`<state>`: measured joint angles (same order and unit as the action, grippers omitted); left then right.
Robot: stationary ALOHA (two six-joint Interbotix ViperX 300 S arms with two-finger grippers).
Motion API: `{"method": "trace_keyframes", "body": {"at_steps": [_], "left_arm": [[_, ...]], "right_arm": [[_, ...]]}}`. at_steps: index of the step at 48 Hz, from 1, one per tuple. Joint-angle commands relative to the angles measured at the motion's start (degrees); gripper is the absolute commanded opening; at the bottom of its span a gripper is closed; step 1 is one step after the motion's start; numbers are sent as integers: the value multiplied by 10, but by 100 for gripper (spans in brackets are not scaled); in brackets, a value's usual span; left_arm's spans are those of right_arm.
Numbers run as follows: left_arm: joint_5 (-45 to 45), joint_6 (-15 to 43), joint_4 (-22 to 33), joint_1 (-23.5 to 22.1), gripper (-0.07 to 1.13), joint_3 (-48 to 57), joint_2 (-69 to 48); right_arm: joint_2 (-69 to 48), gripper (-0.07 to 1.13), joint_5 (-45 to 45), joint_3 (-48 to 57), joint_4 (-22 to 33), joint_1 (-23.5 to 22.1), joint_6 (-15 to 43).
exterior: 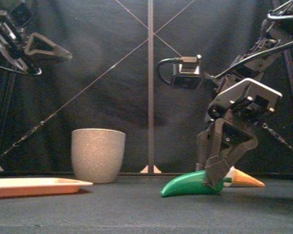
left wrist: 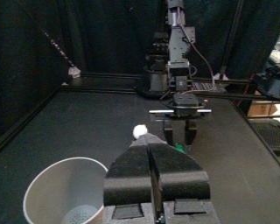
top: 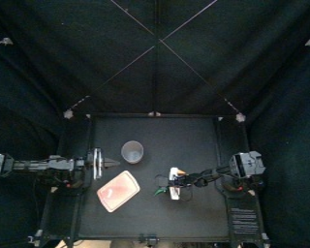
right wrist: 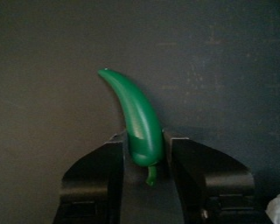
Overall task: Pick the green pepper then place it in the grey bowl
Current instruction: Place green pepper in the grey bowl
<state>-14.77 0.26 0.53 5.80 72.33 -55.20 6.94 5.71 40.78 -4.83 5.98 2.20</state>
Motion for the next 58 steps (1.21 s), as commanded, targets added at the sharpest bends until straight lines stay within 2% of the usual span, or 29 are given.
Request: {"method": "trace_keyframes", "body": {"at_steps": [1,16,24,32,38,48,58], "left_arm": [[-3,0,-2,-2,11,-6,3],[-3,0,0,-3,11,-6,3],[-3,-4,1,-3,11,-6,2],[-3,-4,18,-3,11,-6,2],[-2,-4,23,-6,11,-4,2],[-2,-4,23,-9,11,2,3],[-1,-3,23,-9,11,4,3]], "right_arm": [[-10,63,-2,-13,0,-2,0],[-41,62,12,-76,25,-12,-4],[-54,61,13,-132,88,-51,-4],[-43,61,9,-192,165,-111,-3],[-21,61,5,-234,200,-146,-2],[34,61,5,-301,217,-182,-3],[76,61,12,-337,214,-187,-1]]}}
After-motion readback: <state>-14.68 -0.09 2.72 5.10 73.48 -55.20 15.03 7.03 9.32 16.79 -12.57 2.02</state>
